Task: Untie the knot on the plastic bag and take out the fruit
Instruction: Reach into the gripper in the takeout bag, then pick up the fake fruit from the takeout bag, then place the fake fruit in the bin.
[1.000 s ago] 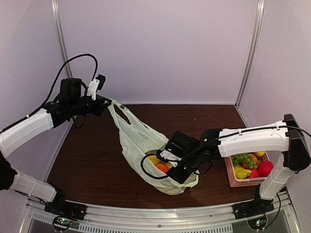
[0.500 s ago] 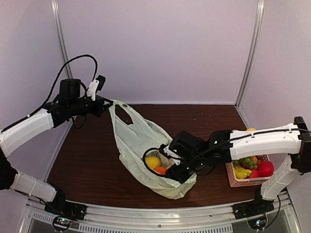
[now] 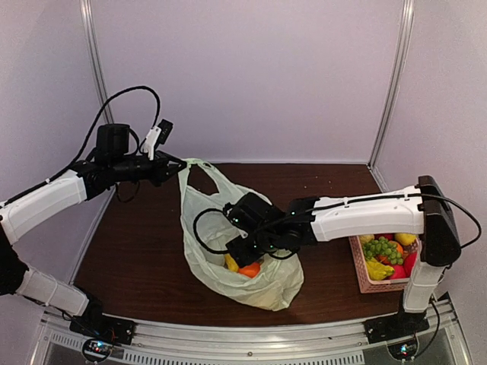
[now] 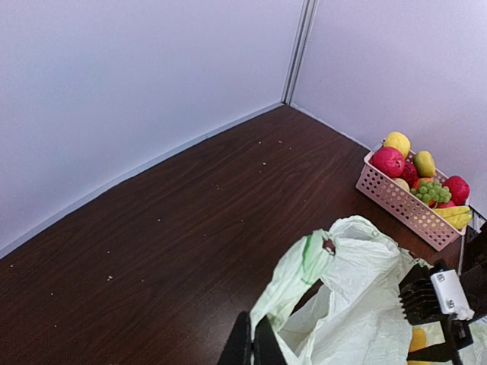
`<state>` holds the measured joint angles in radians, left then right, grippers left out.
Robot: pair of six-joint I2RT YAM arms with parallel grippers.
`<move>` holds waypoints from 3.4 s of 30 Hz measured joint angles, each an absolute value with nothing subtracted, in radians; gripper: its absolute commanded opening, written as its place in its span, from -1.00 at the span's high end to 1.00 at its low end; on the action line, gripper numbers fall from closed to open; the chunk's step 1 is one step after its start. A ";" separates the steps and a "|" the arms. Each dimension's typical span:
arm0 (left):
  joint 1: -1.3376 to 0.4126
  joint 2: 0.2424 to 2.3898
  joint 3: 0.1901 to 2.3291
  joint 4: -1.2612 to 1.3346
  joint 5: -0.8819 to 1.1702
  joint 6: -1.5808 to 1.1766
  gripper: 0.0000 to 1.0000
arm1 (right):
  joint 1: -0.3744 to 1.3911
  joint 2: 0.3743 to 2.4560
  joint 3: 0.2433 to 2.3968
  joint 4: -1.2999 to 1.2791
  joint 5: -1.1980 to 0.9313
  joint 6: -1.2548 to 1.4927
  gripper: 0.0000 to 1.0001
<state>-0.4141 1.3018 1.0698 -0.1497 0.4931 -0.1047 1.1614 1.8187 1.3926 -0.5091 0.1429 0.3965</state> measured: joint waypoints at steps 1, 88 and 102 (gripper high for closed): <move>-0.414 1.302 1.070 -0.150 0.494 -0.104 1.00 | 1.157 1.835 1.396 -0.507 0.146 0.393 -0.54; -0.414 1.319 1.070 -0.200 0.184 -0.123 1.00 | 0.410 0.863 0.657 -0.438 0.201 0.507 0.10; -0.414 1.319 1.070 -0.200 0.187 -0.123 1.00 | 0.295 0.844 0.611 -0.557 0.268 0.564 0.00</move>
